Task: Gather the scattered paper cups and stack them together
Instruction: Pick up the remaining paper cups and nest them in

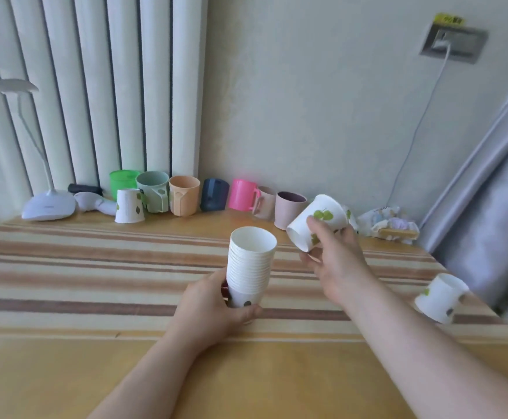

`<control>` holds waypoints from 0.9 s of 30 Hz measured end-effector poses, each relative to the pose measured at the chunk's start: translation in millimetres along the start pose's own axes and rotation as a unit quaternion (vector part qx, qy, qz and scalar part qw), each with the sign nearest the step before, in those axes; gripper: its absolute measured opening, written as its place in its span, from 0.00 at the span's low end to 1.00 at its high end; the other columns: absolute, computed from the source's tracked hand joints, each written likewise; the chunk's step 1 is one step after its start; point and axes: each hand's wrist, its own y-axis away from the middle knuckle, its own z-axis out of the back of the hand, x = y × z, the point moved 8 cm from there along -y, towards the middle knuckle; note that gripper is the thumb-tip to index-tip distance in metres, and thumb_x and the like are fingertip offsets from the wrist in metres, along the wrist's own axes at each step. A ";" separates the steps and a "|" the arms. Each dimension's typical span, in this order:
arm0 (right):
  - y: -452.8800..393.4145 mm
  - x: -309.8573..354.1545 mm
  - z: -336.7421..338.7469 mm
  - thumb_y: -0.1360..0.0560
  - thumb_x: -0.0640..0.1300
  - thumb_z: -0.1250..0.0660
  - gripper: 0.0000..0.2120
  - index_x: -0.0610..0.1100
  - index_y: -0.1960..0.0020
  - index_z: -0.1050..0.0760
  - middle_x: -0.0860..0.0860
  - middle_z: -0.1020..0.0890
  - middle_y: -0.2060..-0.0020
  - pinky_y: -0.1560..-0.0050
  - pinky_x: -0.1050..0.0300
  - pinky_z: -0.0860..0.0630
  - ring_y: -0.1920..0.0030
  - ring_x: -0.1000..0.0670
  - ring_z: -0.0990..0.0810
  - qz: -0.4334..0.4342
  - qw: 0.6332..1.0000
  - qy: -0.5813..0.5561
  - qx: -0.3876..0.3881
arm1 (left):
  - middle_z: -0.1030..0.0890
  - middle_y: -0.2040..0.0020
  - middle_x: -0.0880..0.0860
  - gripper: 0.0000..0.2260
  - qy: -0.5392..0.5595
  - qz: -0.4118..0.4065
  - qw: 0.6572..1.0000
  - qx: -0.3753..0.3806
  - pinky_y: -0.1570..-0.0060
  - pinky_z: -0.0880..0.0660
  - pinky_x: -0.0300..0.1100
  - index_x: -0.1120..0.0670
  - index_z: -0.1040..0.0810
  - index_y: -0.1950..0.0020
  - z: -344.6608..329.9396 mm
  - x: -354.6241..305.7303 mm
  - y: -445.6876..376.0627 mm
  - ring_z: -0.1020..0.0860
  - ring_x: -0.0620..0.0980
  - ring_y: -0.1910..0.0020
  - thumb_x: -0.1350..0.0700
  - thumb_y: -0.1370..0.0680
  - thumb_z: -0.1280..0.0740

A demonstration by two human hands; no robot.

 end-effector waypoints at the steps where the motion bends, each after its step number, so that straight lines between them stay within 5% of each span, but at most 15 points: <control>1: 8.2 13.8 -1.4 0.23 0.45 0.24 0.16 0.53 0.38 0.26 0.50 0.14 0.44 0.48 0.49 0.17 0.51 0.48 0.15 0.019 1.000 0.004 0.006 | 0.15 0.53 0.41 0.25 0.004 -0.001 1.000 0.003 0.51 0.19 0.43 0.43 0.18 0.46 -2.1 -0.8 2.0 0.17 0.40 0.53 0.36 0.37 0.18; 4: 35.4 35.2 -20.8 0.26 0.43 0.21 0.28 0.53 0.31 0.28 0.54 0.13 0.44 0.43 0.49 0.16 0.46 0.53 0.13 0.077 0.993 0.052 0.068 | 0.15 0.52 0.41 0.24 0.013 -0.014 1.000 -0.004 0.49 0.18 0.47 0.44 0.19 0.43 -6.6 -6.2 7.1 0.17 0.42 0.52 0.39 0.35 0.18; 8: 58.7 32.2 -44.4 0.28 0.37 0.19 0.38 0.61 0.28 0.32 0.54 0.16 0.40 0.50 0.58 0.14 0.45 0.57 0.14 0.138 0.973 0.147 0.115 | 0.16 0.51 0.42 0.24 0.028 -0.025 0.999 -0.009 0.48 0.18 0.48 0.44 0.19 0.40 -6.2 -9.9 11.3 0.18 0.43 0.52 0.40 0.33 0.19; 11: 63.4 28.3 -55.7 0.29 0.41 0.18 0.41 0.68 0.27 0.33 0.60 0.17 0.38 0.40 0.43 0.15 0.41 0.59 0.16 0.156 0.961 0.196 0.118 | 0.16 0.50 0.41 0.26 0.034 -0.031 0.999 -0.004 0.48 0.19 0.48 0.44 0.20 0.38 -5.9 -10.3 12.4 0.19 0.42 0.51 0.39 0.33 0.19; 19: 49.7 24.2 -69.7 0.30 0.40 0.17 0.39 0.64 0.29 0.32 0.65 0.14 0.46 0.38 0.46 0.17 0.46 0.61 0.14 0.166 0.956 0.209 0.120 | 0.17 0.46 0.41 0.27 0.049 -0.035 0.998 0.006 0.44 0.19 0.47 0.42 0.21 0.36 -8.7 -7.6 10.0 0.19 0.44 0.47 0.39 0.32 0.18; 24: 51.5 6.9 -72.3 0.29 0.39 0.17 0.40 0.75 0.36 0.34 0.51 0.18 0.35 0.43 0.55 0.17 0.41 0.55 0.14 0.143 0.965 0.182 0.122 | 0.16 0.47 0.41 0.28 0.028 -0.027 0.999 -0.003 0.51 0.22 0.39 0.44 0.20 0.35 -7.4 -8.5 10.3 0.18 0.43 0.49 0.41 0.32 0.18; 27: 55.8 -4.7 -68.8 0.28 0.36 0.19 0.41 0.70 0.31 0.34 0.53 0.17 0.35 0.44 0.57 0.17 0.41 0.54 0.14 0.113 0.975 0.127 0.142 | 0.15 0.51 0.39 0.25 0.013 -0.021 1.000 -0.002 0.57 0.24 0.36 0.41 0.20 0.40 -4.3 -10.3 12.1 0.18 0.38 0.53 0.41 0.33 0.16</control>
